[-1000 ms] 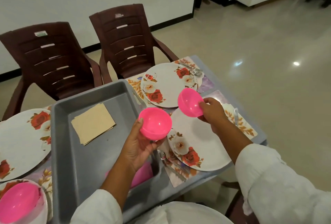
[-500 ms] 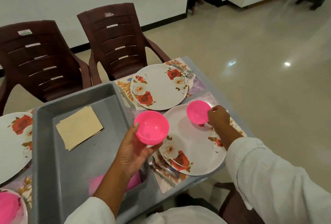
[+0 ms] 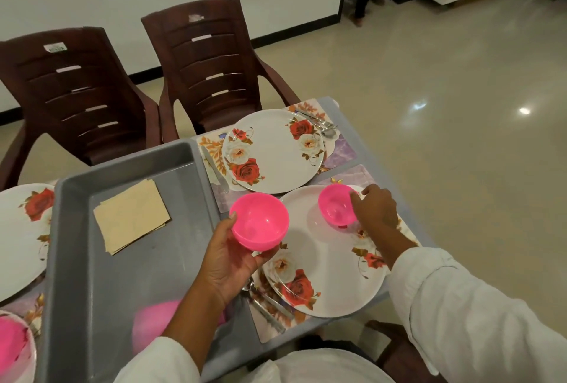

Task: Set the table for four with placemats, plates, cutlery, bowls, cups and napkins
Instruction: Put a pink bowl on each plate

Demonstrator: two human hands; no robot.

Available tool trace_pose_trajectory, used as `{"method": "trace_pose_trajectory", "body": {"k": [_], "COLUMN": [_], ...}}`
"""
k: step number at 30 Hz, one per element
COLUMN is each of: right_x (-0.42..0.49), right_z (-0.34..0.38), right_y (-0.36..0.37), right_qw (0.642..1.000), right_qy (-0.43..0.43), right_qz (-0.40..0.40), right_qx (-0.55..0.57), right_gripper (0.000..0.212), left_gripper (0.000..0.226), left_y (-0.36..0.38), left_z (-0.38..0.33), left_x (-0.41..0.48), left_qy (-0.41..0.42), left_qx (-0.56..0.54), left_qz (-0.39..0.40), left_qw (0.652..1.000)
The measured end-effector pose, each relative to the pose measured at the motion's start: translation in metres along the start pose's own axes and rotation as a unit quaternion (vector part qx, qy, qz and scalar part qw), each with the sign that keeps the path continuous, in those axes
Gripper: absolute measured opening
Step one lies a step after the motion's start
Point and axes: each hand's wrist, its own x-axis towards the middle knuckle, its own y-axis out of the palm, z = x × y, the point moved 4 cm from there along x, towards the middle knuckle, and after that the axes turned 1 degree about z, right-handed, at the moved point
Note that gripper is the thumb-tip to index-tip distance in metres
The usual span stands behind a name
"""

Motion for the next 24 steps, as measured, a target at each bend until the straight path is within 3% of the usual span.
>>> {"method": "trace_pose_trajectory", "body": {"k": [3,6,9,12,17,24], "right_x": [-0.017,-0.045,-0.069,-0.075,-0.074,-0.078], "right_z": [0.042,0.103,0.149,0.171,0.191,0.208], "right_y": [-0.016,-0.020,-0.017,-0.012,-0.008,-0.005], "right_qw": [0.989,0.946,0.900,0.889,0.891,0.869], "right_qy": [-0.122,-0.238,-0.274,-0.316,-0.383,-0.432], "right_qz": [-0.019,0.149,0.289,0.298,0.235,0.240], "right_qx": [0.081,0.163,0.179,0.144,0.065,0.010], "right_gripper": [0.036,0.034,0.036,0.031,0.014,0.020], "left_gripper": [0.048,0.050,0.050,0.057,0.102,0.100], "left_y": [0.004,0.008,0.011,0.010,0.007,0.000], "left_z": [0.002,0.002,-0.002,-0.009,-0.015,-0.019], "left_x": [0.001,0.002,0.004,0.006,0.004,0.006], "left_qy": [-0.003,-0.002,0.013,0.029,0.049,0.058], "left_qx": [0.001,0.001,0.001,0.014,0.019,-0.004], "left_qz": [0.003,-0.006,-0.011,-0.014,-0.011,-0.026], "left_qw": [1.000,1.000,1.000,0.999,0.999,0.998]}}
